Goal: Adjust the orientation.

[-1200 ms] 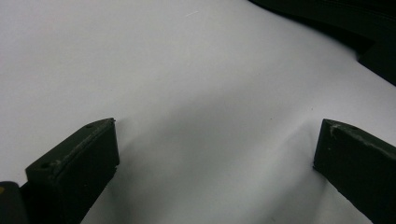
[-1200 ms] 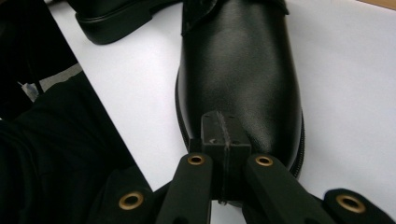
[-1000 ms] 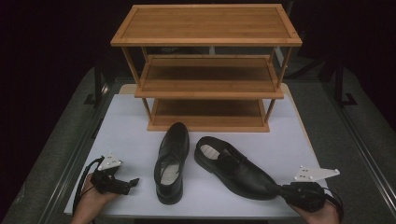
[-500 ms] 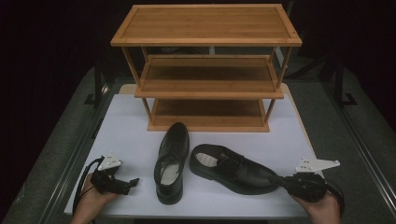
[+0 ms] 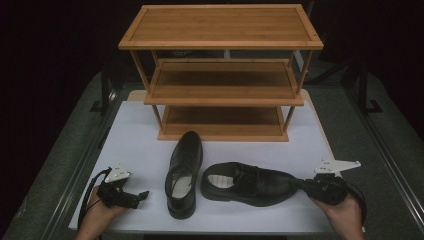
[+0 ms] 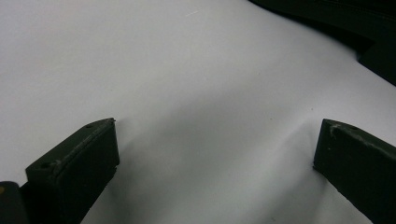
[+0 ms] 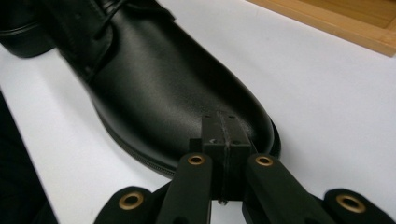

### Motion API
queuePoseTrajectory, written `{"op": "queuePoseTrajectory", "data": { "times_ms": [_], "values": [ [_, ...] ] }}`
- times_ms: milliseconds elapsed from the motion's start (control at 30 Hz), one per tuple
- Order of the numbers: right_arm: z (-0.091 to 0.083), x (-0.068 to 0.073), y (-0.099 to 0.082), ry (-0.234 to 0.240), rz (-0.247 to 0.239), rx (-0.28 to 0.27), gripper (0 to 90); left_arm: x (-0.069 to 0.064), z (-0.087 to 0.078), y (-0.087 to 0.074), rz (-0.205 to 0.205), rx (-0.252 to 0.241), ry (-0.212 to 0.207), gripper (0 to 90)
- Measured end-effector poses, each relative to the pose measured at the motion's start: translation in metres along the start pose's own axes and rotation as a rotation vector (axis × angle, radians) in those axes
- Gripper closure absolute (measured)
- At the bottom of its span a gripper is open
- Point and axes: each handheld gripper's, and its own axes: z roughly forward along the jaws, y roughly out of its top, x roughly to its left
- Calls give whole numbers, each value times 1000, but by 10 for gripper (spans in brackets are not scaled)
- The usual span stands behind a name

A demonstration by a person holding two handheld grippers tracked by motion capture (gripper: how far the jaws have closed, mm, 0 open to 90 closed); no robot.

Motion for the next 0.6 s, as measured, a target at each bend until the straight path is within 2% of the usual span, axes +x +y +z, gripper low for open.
{"op": "queuePoseTrajectory", "data": {
  "times_ms": [233,600],
  "values": [
    [7,-9,10,-20,-4,13,899,0,0,0,0,0,0,0],
    [21,-25,27,-23,0,6,899,0,0,0,-2,-2,0,0]
  ]
}}
